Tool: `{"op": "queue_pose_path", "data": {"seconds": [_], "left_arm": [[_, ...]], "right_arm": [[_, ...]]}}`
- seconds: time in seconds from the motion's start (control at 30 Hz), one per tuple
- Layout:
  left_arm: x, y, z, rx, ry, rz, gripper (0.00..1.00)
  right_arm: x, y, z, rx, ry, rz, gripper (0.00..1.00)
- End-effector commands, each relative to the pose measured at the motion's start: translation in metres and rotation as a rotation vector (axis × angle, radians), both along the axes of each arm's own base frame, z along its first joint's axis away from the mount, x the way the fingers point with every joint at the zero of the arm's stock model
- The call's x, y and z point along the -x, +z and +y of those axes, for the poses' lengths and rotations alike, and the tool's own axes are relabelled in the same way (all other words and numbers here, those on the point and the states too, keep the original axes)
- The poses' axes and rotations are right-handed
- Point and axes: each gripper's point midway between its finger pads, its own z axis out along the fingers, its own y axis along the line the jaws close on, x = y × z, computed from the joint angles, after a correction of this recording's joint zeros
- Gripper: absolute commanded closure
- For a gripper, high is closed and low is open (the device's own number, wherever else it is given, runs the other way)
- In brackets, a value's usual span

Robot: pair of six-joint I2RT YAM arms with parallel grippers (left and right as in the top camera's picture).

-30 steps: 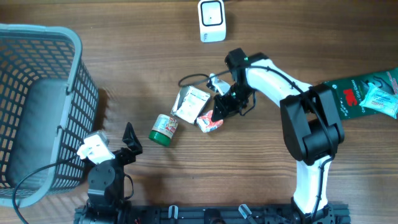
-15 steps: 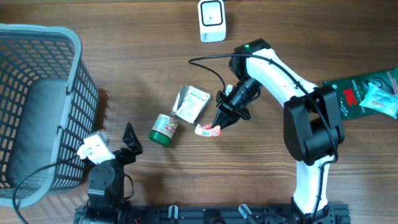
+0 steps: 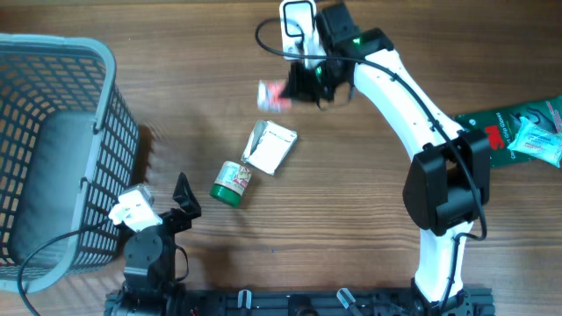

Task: Scan the item barcode
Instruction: 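Present the red tissue pack to the scanner and drop it at right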

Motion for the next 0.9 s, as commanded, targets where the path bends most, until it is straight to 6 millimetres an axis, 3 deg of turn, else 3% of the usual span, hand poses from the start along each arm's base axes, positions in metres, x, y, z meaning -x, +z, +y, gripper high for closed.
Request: {"op": "queue_pose_path", "data": {"seconds": [0.0,0.07,0.1,0.2,0.4,0.5,0.57,0.6,0.67,0.73,0.8,0.87], "left_arm": [[0.0,0.001,0.001,0.004,0.006,-0.008,0.0],[0.0,0.001,0.001,0.004,0.006,-0.008,0.0],[0.0,0.001,0.001,0.004,0.006,-0.008,0.0],[0.0,0.001,0.001,0.004,0.006,-0.008,0.0],[0.0,0.001,0.001,0.004,0.006,-0.008,0.0],[0.0,0.001,0.001,0.005,0.006,-0.008,0.0],[0.0,0.001,0.001,0.005,0.006,-0.008,0.0],[0.0,0.001,0.001,0.004,0.006,-0.008,0.0],[0.0,0.001,0.001,0.004,0.006,-0.008,0.0],[0.0,0.001,0.001,0.005,0.006,-0.008,0.0],[0.0,0.001,0.001,0.004,0.006,-0.008,0.0],[0.0,0.001,0.001,0.004,0.006,-0.008,0.0]], "right_arm": [[-0.075,0.031,-0.045,0.226,-0.239,-0.364,0.95],[-0.113,0.055,-0.061,0.271,-0.378,-0.545,0.95],[-0.122,0.061,-0.065,0.278,-0.419,-0.592,0.95],[-0.154,0.061,-0.066,0.295,-0.469,-0.744,0.95],[-0.193,0.008,-0.05,0.316,-0.414,-0.906,0.95],[-0.199,-0.025,-0.046,0.319,-0.409,-0.904,0.95],[-0.198,-0.03,-0.046,0.322,-0.4,-0.892,0.95],[-0.198,-0.026,-0.044,0.311,-0.396,-0.901,0.96],[-0.197,0.002,-0.036,0.257,-0.372,-0.939,0.96],[-0.192,0.041,-0.037,0.231,-0.375,-0.968,0.96],[-0.177,0.078,-0.051,0.256,-0.379,-0.942,0.96],[-0.157,0.097,-0.074,0.314,-0.371,-0.862,0.96]]}}
